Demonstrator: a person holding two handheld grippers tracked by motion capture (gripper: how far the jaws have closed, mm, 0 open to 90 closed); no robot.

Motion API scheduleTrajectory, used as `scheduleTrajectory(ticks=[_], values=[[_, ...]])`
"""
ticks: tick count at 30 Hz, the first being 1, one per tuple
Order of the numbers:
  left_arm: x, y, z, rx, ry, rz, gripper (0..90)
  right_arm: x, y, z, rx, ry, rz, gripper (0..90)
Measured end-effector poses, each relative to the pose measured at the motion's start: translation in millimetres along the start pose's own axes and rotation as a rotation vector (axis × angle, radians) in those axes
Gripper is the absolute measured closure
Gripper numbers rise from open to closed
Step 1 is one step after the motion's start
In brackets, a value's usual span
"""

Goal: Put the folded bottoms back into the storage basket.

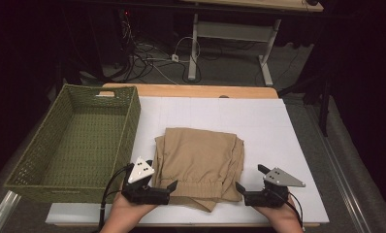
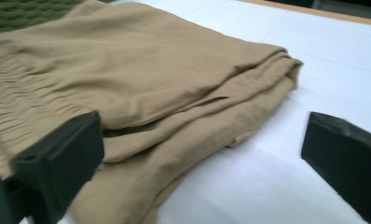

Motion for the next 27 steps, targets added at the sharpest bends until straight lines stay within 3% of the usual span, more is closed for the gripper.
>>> scheduleTrajectory(ticks=[2,7,9,10,11,15,17,19,20,21,23,27], values=[[4.8,7.9,4.6,-0.016,-0.002,-0.006,0.0,-3.2,3.6,-1.1,-0.004,0.003,0.015,0.1],[8.9,21.4,12.2,0.037,-0.014,-0.006,0.0,-1.2,9.9,-0.7,0.009,-0.022,0.001,0.1],[14.2,26.8,18.6,0.075,-0.037,-0.051,0.0,-0.2,12.7,-0.1,0.018,-0.036,-0.005,0.1],[14.2,26.8,18.6,0.075,-0.037,-0.051,0.0,-0.2,12.7,-0.1,0.018,-0.036,-0.005,0.1],[18.5,30.2,23.0,0.123,-0.051,-0.072,0.0,0.8,14.6,0.5,0.025,-0.043,-0.009,0.1],[21.6,35.2,31.1,0.182,-0.065,-0.077,0.0,2.0,15.1,1.6,0.028,-0.057,-0.013,0.1],[22.9,38.9,37.0,0.213,-0.090,-0.070,0.0,2.0,14.7,1.8,0.030,-0.057,-0.012,0.1],[23.6,39.9,40.3,0.232,-0.120,-0.092,0.0,1.2,14.1,1.8,0.030,-0.054,-0.015,0.1],[23.6,39.9,40.3,0.232,-0.120,-0.092,0.0,1.0,14.2,1.6,0.030,-0.053,-0.016,0.1],[23.6,39.8,41.9,0.244,-0.149,-0.091,0.0,0.8,14.3,1.4,0.029,-0.052,-0.017,0.1],[23.6,38.8,44.8,0.250,-0.170,-0.078,1.0,0.4,15.1,1.0,0.029,-0.048,-0.021,0.1],[22.0,34.5,46.1,0.245,-0.179,-0.069,10.5,1.0,17.0,-0.2,0.026,-0.048,-0.027,0.1]])
Point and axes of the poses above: each handheld gripper's, and its own axes: y roughly forward along the jaws, z roughly out of its underside, x roughly to its left, the point moved 2 cm from there along y, roughly forward along the jaws, and after that the axes turned 7 degrees about -x, right-handed, at the moved point
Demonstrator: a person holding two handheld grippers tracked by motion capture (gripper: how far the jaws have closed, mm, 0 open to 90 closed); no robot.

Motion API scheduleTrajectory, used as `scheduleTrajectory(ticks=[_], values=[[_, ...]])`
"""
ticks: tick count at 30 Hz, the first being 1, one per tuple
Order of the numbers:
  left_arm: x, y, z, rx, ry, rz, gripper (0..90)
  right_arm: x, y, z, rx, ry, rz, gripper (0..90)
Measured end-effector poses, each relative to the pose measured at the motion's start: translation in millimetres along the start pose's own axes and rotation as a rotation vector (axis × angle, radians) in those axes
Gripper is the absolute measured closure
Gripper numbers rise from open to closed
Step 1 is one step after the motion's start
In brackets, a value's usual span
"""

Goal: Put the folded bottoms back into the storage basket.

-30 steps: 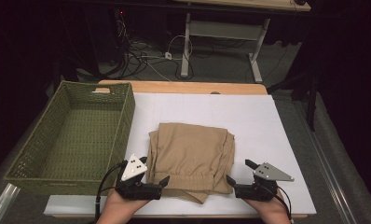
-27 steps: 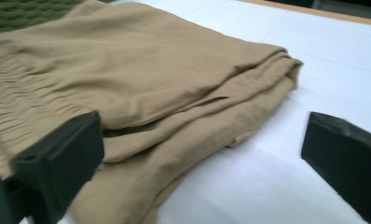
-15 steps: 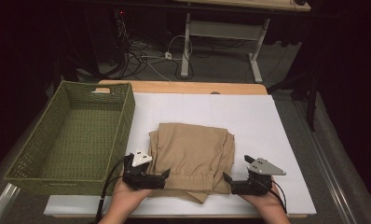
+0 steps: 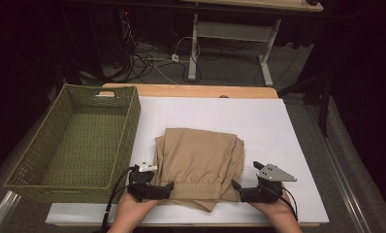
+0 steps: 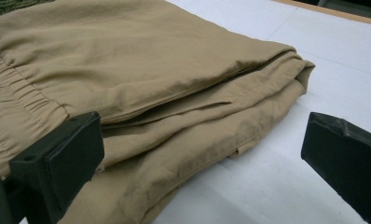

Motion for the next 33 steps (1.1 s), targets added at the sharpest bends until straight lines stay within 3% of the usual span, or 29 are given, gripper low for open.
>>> scheduleTrajectory(ticks=[3,7,10,24,28,29,31,33], values=[[-2.0,-5.0,4.5,-0.016,-0.009,0.030,18.7,0.8,2.8,-0.9,0.003,-0.001,-0.005,0.2],[-3.6,-7.3,7.5,-0.022,-0.001,0.074,36.0,0.8,3.8,-0.6,0.009,-0.001,-0.006,0.2],[-4.5,-8.7,10.1,-0.028,-0.010,0.098,40.3,0.7,3.8,-0.1,0.014,0.000,-0.004,0.2],[-4.9,-15.5,12.7,0.001,-0.013,0.089,35.7,-2.9,-4.7,1.9,0.010,-0.001,0.017,0.5],[-8.0,-15.1,12.9,0.012,0.009,0.090,29.4,-3.5,-4.6,2.4,0.014,0.001,0.018,0.7],[-10.2,-14.4,13.1,0.023,0.034,0.090,29.4,-3.4,-4.3,2.4,0.016,-0.001,0.017,0.7],[-17.9,-13.0,13.8,0.040,0.092,0.038,27.1,-2.4,-3.0,2.3,0.019,-0.005,0.014,0.8],[-18.3,-12.6,13.5,0.043,0.092,0.030,27.7,-1.8,-2.6,2.2,0.020,-0.005,0.014,0.9]])
Point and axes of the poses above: each handheld gripper's, and its own axes: y roughly forward along the jaws, z roughly out of its underside, x roughly to its left, the point moved 2 cm from there along y, roughly forward along the jaws, and after that the axes turned 7 degrees about -x, right-handed, at the moved point
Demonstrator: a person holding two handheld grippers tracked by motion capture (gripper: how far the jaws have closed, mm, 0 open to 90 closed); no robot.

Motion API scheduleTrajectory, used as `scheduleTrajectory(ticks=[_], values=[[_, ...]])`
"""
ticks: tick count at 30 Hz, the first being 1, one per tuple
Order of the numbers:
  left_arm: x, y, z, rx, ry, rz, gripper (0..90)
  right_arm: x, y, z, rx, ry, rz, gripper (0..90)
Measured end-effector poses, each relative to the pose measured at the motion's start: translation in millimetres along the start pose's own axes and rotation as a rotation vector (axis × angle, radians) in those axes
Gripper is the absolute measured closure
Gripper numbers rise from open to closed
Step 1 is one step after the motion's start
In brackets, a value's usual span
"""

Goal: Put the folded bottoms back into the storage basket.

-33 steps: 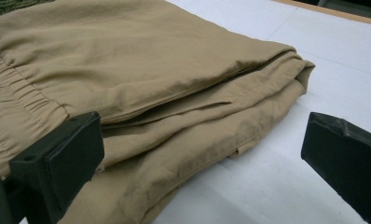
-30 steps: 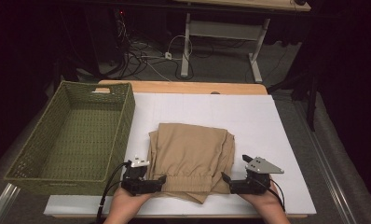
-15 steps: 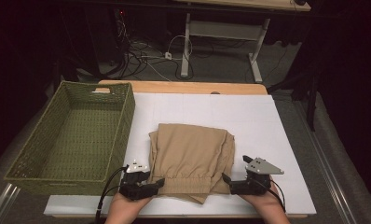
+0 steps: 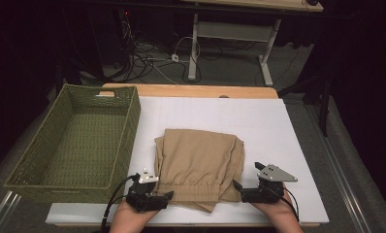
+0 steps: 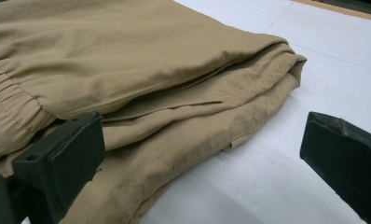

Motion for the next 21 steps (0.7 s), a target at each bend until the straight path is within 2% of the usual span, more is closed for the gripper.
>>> scheduleTrajectory(ticks=[1,5,11,15,21], values=[[-0.1,-0.2,0.0,-0.002,0.002,-0.005,29.1,0.5,0.4,-0.1,0.002,-0.003,-0.002,1.0],[-3.3,-1.0,1.4,-0.012,0.012,0.029,47.0,3.2,3.2,-0.2,0.008,-0.009,-0.008,1.2],[-2.3,-2.2,2.2,-0.011,0.007,0.073,62.0,7.2,5.1,-1.3,0.007,-0.021,-0.016,1.3],[-2.9,-3.0,1.3,-0.015,0.032,0.087,72.3,6.1,5.9,-0.9,0.010,-0.014,-0.012,1.7],[-2.1,-4.3,-6.1,0.024,0.059,0.096,75.4,4.2,5.8,-1.8,0.005,0.001,-0.004,2.1]])
Point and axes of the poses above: each handheld gripper's, and its own axes: y roughly forward along the jaws, z roughly out of its underside, x roughly to its left, the point moved 2 cm from there along y, roughly forward along the jaws, and after that the axes turned 7 degrees about -x, right-handed, at the moved point
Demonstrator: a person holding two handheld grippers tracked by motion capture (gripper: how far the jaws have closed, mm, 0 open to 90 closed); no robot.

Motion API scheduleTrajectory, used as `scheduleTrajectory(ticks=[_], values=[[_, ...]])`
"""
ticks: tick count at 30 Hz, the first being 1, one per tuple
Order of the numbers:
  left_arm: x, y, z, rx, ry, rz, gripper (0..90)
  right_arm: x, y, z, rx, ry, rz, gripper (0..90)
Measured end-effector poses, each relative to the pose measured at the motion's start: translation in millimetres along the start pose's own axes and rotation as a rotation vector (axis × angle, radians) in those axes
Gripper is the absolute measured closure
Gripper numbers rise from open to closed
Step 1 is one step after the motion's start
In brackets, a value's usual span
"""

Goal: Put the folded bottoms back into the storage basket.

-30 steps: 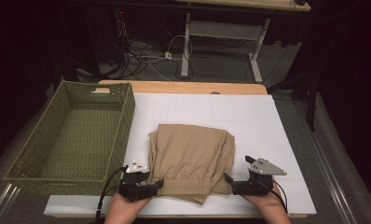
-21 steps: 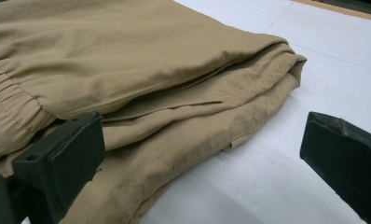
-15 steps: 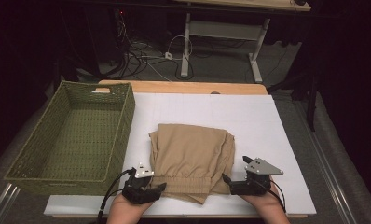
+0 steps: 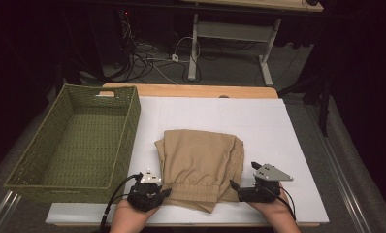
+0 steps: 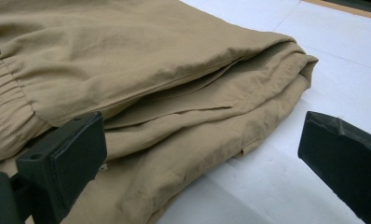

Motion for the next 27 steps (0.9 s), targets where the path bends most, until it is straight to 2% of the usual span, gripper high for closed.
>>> scheduleTrajectory(ticks=[5,7,8,11,12,13,14,17,18,21,25,27], values=[[-2.1,-2.0,-12.3,0.066,0.033,-0.035,75.4,-3.8,-5.2,-3.1,-0.027,0.011,0.007,2.3],[-7.3,-2.7,-18.8,0.104,0.075,-0.064,75.4,-5.9,-7.1,-4.2,-0.035,0.016,0.008,2.4],[-9.8,-3.8,-24.9,0.134,0.070,-0.075,75.2,-8.0,-9.5,-5.7,-0.055,0.029,0.008,2.7],[-10.6,-5.8,-30.5,0.167,0.066,-0.075,75.2,-10.3,-10.9,-6.8,-0.070,0.031,0.006,2.7],[-9.7,-7.8,-34.0,0.202,0.057,-0.073,75.2,-11.0,-11.0,-7.0,-0.071,0.034,0.006,2.7],[-9.7,-7.8,-34.0,0.202,0.057,-0.073,75.2,-11.6,-10.9,-7.1,-0.072,0.037,0.004,2.7],[-7.6,-11.0,-36.9,0.229,0.036,-0.068,75.2,-12.3,-10.7,-7.3,-0.074,0.037,0.003,2.7],[-6.7,-14.3,-38.8,0.256,0.031,-0.064,75.2,-13.4,-10.6,-7.7,-0.077,0.039,0.004,2.7],[-6.1,-18.3,-40.1,0.276,0.041,-0.079,75.2,-13.5,-10.5,-7.9,-0.077,0.039,0.003,2.7],[-5.8,-22.3,-38.9,0.286,0.034,-0.084,75.3,-13.0,-9.2,-7.6,-0.068,0.044,0.003,2.8],[-7.3,-30.5,-30.1,0.304,0.036,-0.095,75.2,-10.6,-7.6,-6.8,-0.064,0.041,-0.004,2.8],[-6.3,-34.8,-22.0,0.340,0.051,-0.106,75.3,-6.7,-5.0,-5.9,-0.052,0.039,-0.015,2.8]])
Point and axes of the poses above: each handheld gripper's, and its own axes: y roughly forward along the jaws, z roughly out of its underside, x roughly to its left, the point moved 2 cm from there along y, roughly forward along the jaws, and after that the axes turned 7 degrees about -x, right-handed, at the moved point
